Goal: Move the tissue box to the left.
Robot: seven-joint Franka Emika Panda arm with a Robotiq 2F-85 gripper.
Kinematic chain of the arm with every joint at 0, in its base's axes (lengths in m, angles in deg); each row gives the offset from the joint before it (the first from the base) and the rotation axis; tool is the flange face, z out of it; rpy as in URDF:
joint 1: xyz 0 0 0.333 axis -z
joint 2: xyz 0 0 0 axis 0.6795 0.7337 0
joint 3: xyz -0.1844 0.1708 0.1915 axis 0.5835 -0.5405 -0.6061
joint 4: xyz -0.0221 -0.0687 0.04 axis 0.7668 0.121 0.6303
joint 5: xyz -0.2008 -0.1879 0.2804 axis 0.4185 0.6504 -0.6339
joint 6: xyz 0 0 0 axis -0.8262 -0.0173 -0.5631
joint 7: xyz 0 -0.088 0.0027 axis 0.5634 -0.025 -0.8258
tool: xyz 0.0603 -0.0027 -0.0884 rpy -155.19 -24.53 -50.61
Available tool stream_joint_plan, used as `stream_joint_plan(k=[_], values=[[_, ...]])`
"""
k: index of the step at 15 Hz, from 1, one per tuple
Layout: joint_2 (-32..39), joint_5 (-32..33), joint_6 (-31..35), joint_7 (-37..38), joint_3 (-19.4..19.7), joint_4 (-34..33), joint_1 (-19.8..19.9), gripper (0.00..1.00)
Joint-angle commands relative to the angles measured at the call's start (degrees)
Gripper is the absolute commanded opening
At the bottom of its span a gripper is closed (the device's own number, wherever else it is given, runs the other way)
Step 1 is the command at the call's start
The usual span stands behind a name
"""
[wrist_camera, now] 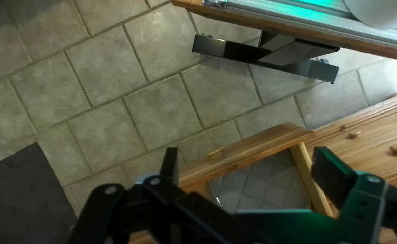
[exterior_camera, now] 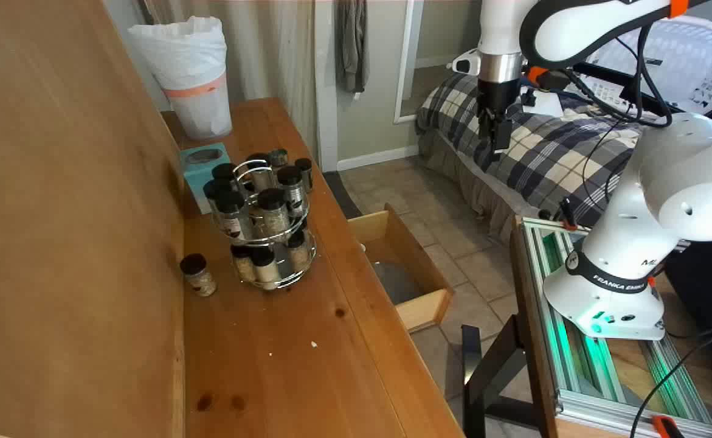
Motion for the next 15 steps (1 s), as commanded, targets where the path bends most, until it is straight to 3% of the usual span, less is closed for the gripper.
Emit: stream_joint_plan(k=[1, 15], values=[[-0.1, 0.0, -0.3, 0.0, 0.0, -0.1, -0.1, 1.00], [1.1, -0.7, -0.7, 0.2, 0.0, -1.7, -0.4, 1.00]])
